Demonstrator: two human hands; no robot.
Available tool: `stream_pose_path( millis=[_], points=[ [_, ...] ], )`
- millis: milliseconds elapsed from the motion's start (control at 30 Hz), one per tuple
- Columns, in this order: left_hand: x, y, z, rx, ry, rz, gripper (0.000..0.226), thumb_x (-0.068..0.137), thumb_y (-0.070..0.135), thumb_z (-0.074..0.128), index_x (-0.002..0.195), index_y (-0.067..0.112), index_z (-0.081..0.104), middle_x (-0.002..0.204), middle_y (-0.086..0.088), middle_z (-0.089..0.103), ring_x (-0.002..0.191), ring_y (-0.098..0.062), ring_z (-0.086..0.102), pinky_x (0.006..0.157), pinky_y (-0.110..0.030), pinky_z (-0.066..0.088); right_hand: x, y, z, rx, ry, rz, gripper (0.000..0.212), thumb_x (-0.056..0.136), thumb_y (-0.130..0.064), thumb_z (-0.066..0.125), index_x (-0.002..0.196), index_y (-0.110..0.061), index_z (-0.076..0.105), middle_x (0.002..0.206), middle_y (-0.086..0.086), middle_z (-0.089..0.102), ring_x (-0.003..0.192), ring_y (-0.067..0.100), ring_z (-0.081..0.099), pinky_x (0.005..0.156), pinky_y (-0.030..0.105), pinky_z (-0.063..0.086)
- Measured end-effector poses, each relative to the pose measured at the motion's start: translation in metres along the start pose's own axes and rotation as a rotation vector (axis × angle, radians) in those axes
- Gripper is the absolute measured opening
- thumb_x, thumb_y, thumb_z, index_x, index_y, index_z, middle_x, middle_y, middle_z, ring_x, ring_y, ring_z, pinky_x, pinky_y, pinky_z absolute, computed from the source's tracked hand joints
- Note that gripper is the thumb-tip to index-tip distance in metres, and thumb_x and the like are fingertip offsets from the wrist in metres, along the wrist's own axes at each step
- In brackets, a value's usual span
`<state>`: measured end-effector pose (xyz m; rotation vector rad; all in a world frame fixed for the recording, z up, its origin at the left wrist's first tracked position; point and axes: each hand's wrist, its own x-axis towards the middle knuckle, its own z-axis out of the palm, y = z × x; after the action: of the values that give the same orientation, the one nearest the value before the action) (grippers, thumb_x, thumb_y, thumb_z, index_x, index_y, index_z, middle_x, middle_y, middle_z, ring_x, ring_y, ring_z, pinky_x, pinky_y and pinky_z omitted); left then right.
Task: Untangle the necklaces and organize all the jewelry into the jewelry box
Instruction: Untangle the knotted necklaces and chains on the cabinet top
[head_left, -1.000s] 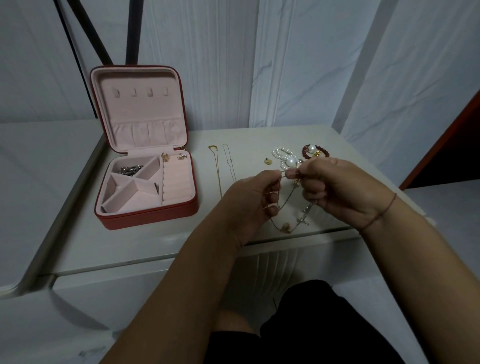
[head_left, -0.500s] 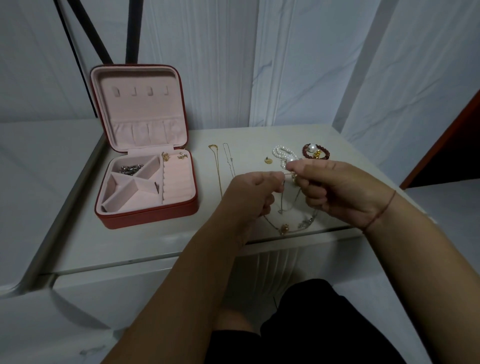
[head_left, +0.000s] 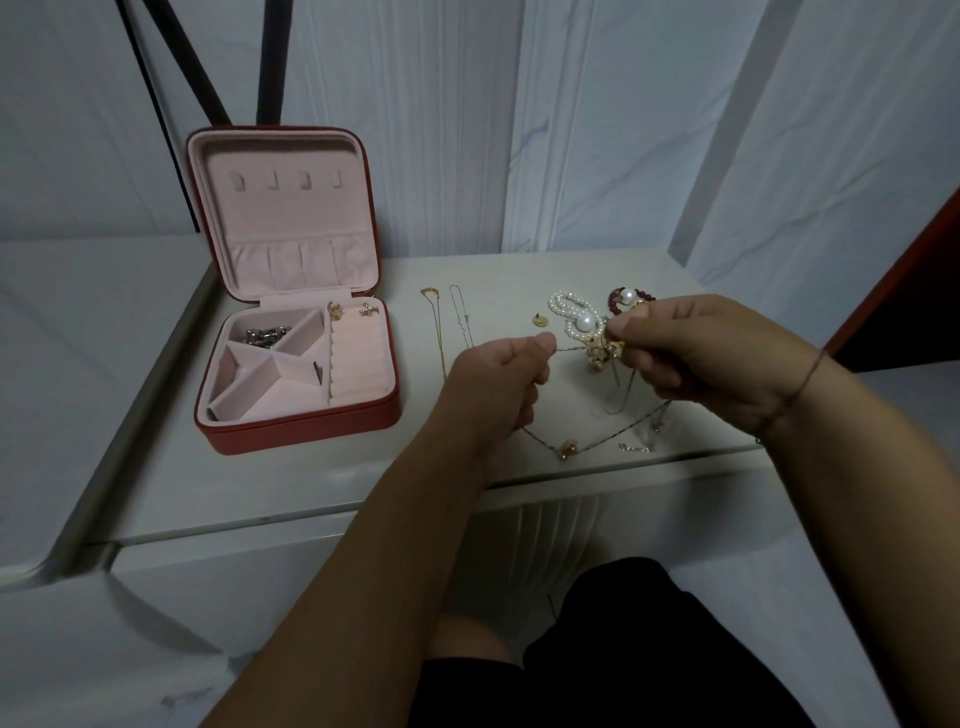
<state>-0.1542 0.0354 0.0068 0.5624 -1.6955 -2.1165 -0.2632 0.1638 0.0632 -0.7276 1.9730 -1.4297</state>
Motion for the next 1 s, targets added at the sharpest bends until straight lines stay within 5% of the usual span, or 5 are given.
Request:
stream_pose_path(
  millis=[167, 267, 400, 600, 1000],
  points=[
    [-0.008, 0.008, -0.001, 0.32, -0.085, 0.044, 0.02, 0.089, 0.037, 0.059, 0.095, 0.02, 0.067, 0.042, 0.01, 0.042, 0.039, -0.003, 0.037, 0.044, -0.014, 0.032, 0.003, 0.004, -0.002, 0.081, -0.007, 0.009, 0.032, 0.093, -0.013, 0.053, 0.061, -0.01, 0.05, 0.051, 0.001, 0.048, 0.036, 0.006, 0.029, 0.042, 0.02, 0.016],
    [-0.012, 0.011, 0.001, 0.452, -0.072, 0.129, 0.019, 0.092, 0.035, 0.056, 0.089, 0.022, 0.07, 0.039, 0.016, 0.049, 0.038, 0.005, 0.044, 0.048, -0.013, 0.032, 0.006, 0.006, -0.003, 0.089, 0.0, 0.023, 0.03, 0.093, -0.013, 0.054, 0.064, -0.011, 0.049, 0.051, 0.001, 0.049, 0.035, 0.006, 0.029, 0.042, 0.02, 0.015],
    [-0.008, 0.013, -0.003, 0.101, -0.024, 0.135, 0.026, 0.098, 0.029, 0.046, 0.083, 0.018, 0.063, 0.057, 0.008, 0.044, 0.053, -0.006, 0.038, 0.051, -0.018, 0.036, 0.009, 0.011, -0.006, 0.113, 0.044, 0.076, 0.025, 0.092, -0.012, 0.056, 0.068, -0.011, 0.052, 0.053, 0.003, 0.049, 0.034, 0.006, 0.029, 0.039, 0.017, 0.017],
    [0.001, 0.021, -0.009, -0.524, 0.002, 0.147, 0.031, 0.103, 0.025, 0.034, 0.079, 0.015, 0.051, 0.068, 0.002, 0.06, 0.059, -0.008, 0.053, 0.06, -0.02, 0.048, 0.012, 0.025, -0.011, 0.135, 0.059, 0.163, 0.014, 0.093, -0.013, 0.053, 0.079, -0.013, 0.054, 0.054, 0.002, 0.052, 0.034, 0.005, 0.032, 0.037, 0.014, 0.018],
    [0.004, 0.018, -0.017, -0.637, 0.087, 0.087, 0.031, 0.103, 0.02, 0.03, 0.075, 0.016, 0.043, 0.064, 0.001, 0.051, 0.04, -0.006, 0.028, 0.037, -0.016, 0.021, 0.018, 0.032, -0.02, 0.427, 0.213, 0.243, 0.023, 0.095, -0.019, 0.051, 0.072, -0.017, 0.051, 0.052, -0.009, 0.056, 0.032, 0.001, 0.03, 0.033, 0.012, 0.016]
  ],
)
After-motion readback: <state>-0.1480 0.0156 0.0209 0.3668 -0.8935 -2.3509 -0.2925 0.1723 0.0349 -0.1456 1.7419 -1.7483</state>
